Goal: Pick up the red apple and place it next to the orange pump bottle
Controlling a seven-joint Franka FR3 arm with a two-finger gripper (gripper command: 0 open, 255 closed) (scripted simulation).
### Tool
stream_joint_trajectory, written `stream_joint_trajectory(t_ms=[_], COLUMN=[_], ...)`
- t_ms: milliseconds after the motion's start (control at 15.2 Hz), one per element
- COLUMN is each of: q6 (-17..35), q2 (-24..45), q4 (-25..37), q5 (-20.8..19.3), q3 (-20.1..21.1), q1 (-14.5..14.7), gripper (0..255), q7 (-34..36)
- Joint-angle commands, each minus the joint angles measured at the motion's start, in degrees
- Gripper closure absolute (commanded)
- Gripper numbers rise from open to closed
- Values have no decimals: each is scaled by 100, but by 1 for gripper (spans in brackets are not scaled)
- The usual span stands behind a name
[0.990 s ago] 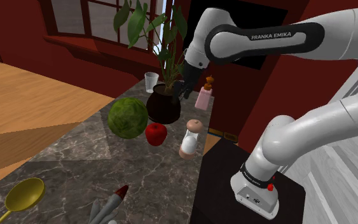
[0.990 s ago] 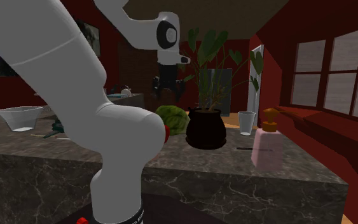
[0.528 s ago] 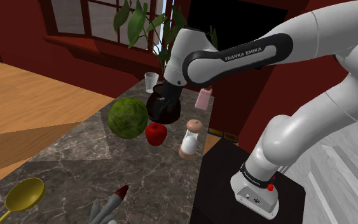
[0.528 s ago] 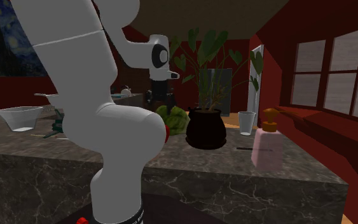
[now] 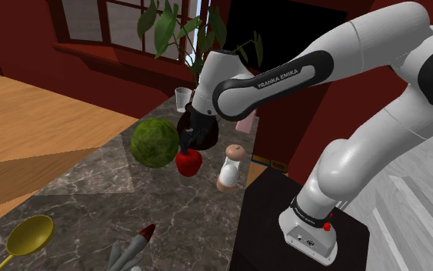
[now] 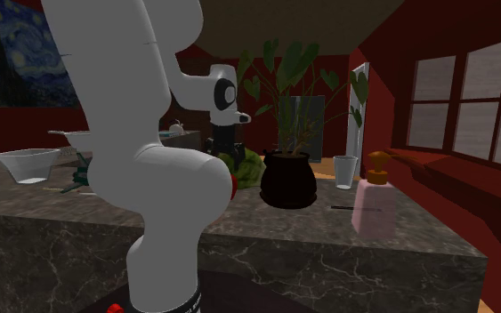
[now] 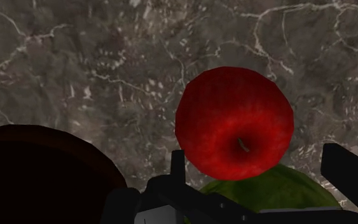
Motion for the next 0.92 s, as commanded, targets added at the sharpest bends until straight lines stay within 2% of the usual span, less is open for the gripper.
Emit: stream_joint_trajectory(t_ms=[0,462,528,858], q6=[66,66,66,66], q2=[35,35,35,34], q4=[-28,-27,-27,-27], q5=[0,-1,-1,-1], q3=[14,14,14,14], q1=[3,3,3,3], gripper=[0,0,255,255], q7=[10,10,10,10])
